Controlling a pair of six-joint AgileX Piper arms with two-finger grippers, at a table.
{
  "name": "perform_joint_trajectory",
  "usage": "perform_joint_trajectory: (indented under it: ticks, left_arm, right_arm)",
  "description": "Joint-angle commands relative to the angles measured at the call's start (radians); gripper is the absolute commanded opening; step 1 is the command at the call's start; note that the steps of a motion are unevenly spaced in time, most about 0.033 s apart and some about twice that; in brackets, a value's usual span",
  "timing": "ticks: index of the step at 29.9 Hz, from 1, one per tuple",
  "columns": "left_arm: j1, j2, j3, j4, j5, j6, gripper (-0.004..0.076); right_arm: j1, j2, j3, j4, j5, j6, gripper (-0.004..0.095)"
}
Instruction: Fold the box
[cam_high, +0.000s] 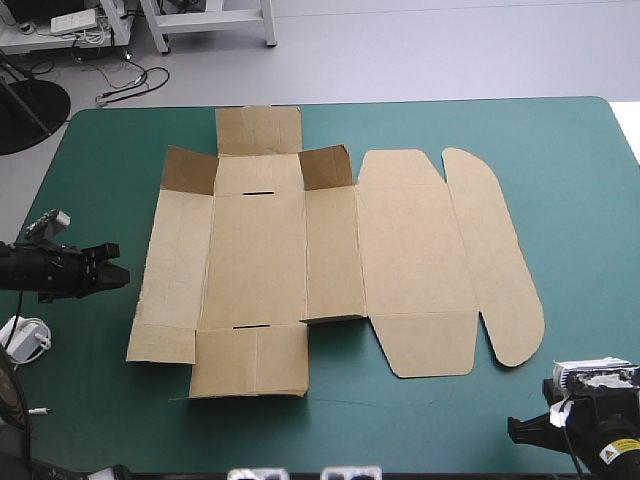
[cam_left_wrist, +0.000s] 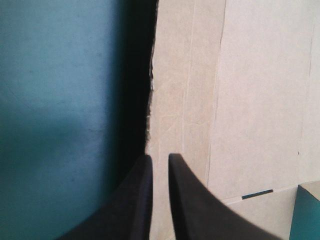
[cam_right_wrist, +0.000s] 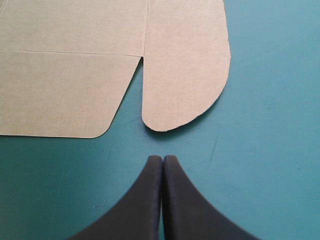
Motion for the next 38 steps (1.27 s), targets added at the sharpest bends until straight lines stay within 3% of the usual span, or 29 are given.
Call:
perform_joint_trajectory:
  ticks: [1,5,7,23,38]
  left_arm:
    - [-0.002,-0.035,-0.022,-0.069,0.028,0.012,0.0202]
    - [-0.002,-0.035,-0.022,-0.075,0.022,0.014,0.0382]
    - [-0.002,-0.035,-0.022,-0.075,0.006,0.016,0.0428]
    - [-0.022,0.099,-0.022,-0.076,0.075,0.023,0.0419]
    - [-0.256,0.164,-0.022,-0.070,0.050,0.026,0.0418]
  right_arm:
    - [0.003,0.012,-0.026,0.012,-0.052,-0.007,-0.0020]
    - [0.003,0.012,-0.026,0.012,-0.052,-0.005,-0.0020]
    - [0.003,0.012,-0.026,0.012,-0.052,-0.006,-0.0020]
    - [0.003,0.012,-0.026,0.012,-0.052,-0.005,-0.0020]
    - [0.003,0.012,-0.026,0.012,-0.052,-0.002,-0.0020]
